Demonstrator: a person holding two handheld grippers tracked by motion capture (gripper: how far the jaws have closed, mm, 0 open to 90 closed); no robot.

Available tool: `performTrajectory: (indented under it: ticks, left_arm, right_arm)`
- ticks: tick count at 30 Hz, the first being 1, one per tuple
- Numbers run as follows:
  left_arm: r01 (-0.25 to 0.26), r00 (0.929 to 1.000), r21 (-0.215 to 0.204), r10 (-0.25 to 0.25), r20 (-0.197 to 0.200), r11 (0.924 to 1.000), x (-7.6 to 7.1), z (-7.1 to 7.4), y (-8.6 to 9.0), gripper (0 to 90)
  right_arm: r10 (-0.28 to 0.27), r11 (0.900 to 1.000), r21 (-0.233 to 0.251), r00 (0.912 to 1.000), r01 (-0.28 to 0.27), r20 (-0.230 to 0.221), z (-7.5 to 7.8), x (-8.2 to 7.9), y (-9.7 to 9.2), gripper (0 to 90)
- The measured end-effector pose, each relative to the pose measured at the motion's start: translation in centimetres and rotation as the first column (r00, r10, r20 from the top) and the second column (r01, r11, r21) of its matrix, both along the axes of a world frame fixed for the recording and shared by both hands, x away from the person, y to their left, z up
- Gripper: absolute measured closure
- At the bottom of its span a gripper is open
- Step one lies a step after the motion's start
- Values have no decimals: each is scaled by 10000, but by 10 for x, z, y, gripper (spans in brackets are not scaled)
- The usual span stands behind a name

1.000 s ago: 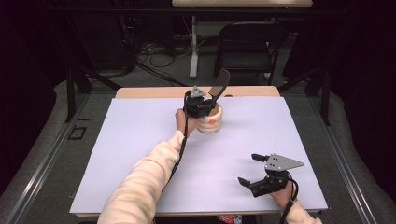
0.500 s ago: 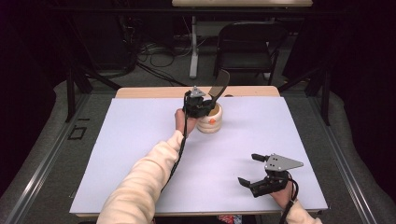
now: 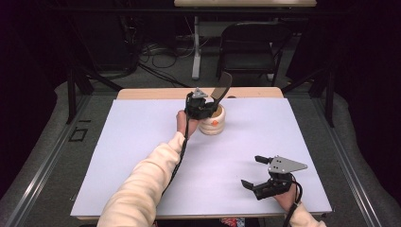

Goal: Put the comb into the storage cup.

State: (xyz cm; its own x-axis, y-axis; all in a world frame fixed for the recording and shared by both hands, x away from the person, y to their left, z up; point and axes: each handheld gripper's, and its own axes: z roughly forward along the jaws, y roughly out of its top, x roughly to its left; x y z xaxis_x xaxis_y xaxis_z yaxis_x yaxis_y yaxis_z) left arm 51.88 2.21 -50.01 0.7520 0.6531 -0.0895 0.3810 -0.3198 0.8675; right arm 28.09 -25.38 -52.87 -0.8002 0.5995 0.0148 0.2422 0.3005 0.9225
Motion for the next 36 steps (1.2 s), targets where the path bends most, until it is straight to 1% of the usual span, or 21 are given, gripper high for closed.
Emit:
performTrajectory:
  ticks: [5, 11, 13, 14, 17, 19, 21, 24, 27, 29, 32, 33, 35, 36]
  left_arm:
    - [-23, 10000, 57, 23, -24, 10000, 0, -1, -1, 724]
    - [23, 10000, 227, -23, -24, 9997, 0, -1, -3, 720]
    - [15, 10000, 256, -13, -86, 9997, 0, -1, -2, 716]
    - [33, 9998, 155, -30, -184, 9999, -1, -1, -2, 707]
    - [51, 9994, 23, -50, -339, 10000, -2, 1, 0, 607]
    - [-33, 9996, -52, 32, -290, 10000, -3, 4, 4, 557]
    - [-155, 9995, -261, 148, -293, 9995, -3, 6, 7, 509]
    - [-168, 9994, -381, 156, -318, 9991, -4, 11, 13, 453]
    - [-170, 9991, -344, 157, -387, 9993, -4, 15, 17, 397]
    - [-102, 9991, -251, 92, -407, 9996, -5, 17, 20, 371]
    - [-7, 9992, -120, 3, -389, 9999, -7, 21, 22, 307]
    - [57, 9990, -87, -60, -437, 9999, -7, 22, 23, 287]
    - [122, 9991, 104, -118, -416, 9999, -8, 25, 23, 249]
    - [176, 9987, 105, -171, -473, 9998, -9, 26, 23, 235]
  right_arm:
    - [-16, 10000, 5, 10000, 16, -1, 0, 0, 0, 0]
    - [-20, 10000, -3, 10000, 20, 10, 0, 0, 0, 0]
    - [-20, 10000, 9, 10000, 20, 4, 0, 0, 0, 0]
    - [-30, 10000, 7, 10000, 30, 18, 0, 0, 0, 0]
    - [-36, 10000, -2, 10000, 36, 13, 0, 0, -1, 0]
    - [-34, 10000, -3, 10000, 34, 12, 0, 0, -1, 0]
    - [-34, 10000, 13, 10000, 34, 15, 0, 0, 0, 0]
    - [-25, 10000, 3, 10000, 25, 19, 0, 0, 0, 0]
    - [-20, 10000, -8, 10000, 20, 0, 0, 0, 0, 0]
    - [-25, 10000, -8, 10000, 25, 0, 0, 0, 0, 0]
    - [-40, 10000, -16, 10000, 40, -9, 0, 0, 0, 0]
    - [-33, 10000, -20, 10000, 33, -6, 0, 0, 0, 0]
    - [-42, 10000, -19, 10000, 42, -9, 0, 0, -1, 0]
    - [-41, 10000, -18, 10000, 41, -10, 0, 1, -1, 0]
